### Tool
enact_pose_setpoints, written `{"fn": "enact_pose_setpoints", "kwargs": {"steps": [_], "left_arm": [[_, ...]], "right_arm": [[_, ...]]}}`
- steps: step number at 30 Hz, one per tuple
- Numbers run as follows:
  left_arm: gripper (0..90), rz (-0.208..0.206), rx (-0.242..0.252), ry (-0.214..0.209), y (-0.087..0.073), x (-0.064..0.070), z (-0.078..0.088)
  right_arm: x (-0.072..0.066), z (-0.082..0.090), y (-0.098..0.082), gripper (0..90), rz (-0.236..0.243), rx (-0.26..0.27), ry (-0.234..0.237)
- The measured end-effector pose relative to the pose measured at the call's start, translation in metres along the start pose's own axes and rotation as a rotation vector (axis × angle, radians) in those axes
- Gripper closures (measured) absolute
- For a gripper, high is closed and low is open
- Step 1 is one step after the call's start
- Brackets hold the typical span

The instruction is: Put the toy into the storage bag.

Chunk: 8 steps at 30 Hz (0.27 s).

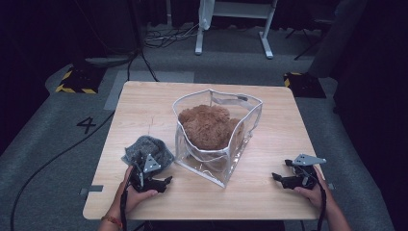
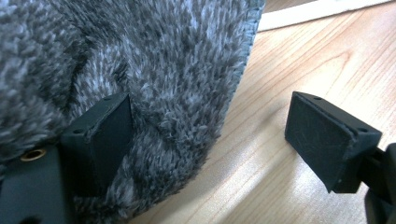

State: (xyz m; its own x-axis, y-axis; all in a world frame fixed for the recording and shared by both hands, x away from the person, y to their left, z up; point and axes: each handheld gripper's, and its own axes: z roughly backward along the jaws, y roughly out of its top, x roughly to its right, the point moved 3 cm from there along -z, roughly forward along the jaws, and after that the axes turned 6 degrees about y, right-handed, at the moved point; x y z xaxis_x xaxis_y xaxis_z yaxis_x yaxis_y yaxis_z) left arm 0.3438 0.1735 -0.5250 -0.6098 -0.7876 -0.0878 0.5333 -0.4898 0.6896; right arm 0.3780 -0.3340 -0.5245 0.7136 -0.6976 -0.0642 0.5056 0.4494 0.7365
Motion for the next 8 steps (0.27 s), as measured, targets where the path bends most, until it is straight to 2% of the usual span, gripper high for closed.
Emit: {"fn": "enact_pose_setpoints", "kwargs": {"steps": [8], "left_arm": [[15.8, -0.006, -0.002, -0.001, 0.0003, -0.0008, -0.0002]], "right_arm": [[0.0000, 0.0000, 0.0000, 15.7, 0.000, 0.000, 0.000]]}}
